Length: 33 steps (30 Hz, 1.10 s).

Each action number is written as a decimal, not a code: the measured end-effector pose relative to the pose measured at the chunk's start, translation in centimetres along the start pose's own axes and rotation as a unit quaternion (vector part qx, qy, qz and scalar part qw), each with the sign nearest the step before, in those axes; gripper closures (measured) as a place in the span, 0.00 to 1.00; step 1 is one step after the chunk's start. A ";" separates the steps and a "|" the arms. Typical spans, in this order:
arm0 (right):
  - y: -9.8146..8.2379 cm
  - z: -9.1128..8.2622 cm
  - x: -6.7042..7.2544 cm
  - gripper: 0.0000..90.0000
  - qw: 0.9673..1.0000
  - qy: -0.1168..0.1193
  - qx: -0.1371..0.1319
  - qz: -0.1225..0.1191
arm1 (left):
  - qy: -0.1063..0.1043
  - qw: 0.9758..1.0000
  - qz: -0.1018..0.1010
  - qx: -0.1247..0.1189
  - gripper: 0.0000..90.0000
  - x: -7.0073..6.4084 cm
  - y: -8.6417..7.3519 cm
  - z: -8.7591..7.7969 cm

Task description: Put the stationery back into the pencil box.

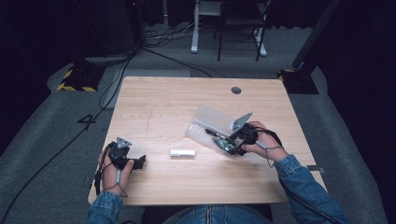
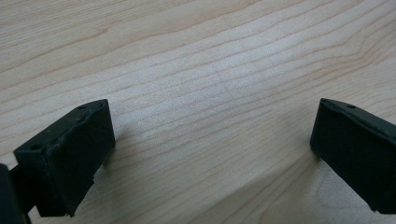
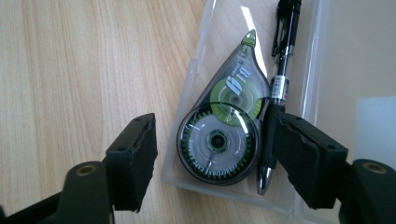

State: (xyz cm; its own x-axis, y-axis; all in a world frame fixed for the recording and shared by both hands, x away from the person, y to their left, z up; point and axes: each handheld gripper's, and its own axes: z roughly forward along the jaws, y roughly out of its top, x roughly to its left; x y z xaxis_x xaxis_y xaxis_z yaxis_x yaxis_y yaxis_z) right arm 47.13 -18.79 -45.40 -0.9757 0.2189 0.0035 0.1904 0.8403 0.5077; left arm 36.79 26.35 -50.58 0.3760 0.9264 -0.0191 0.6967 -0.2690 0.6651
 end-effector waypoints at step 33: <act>3.6 3.6 0.9 0.21 0.997 -0.003 -0.073 0.022 | 0.013 1.000 -0.017 -0.002 0.01 -0.6 -0.7 -0.6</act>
State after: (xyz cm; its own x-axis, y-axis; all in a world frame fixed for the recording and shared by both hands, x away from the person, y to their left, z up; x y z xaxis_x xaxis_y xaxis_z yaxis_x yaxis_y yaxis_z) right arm 47.33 -13.78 -46.66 -0.9660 0.2575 0.0229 0.2143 0.7483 0.6277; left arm 35.76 26.14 -50.58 0.3356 0.9418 -0.0217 0.7058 -0.2361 0.6680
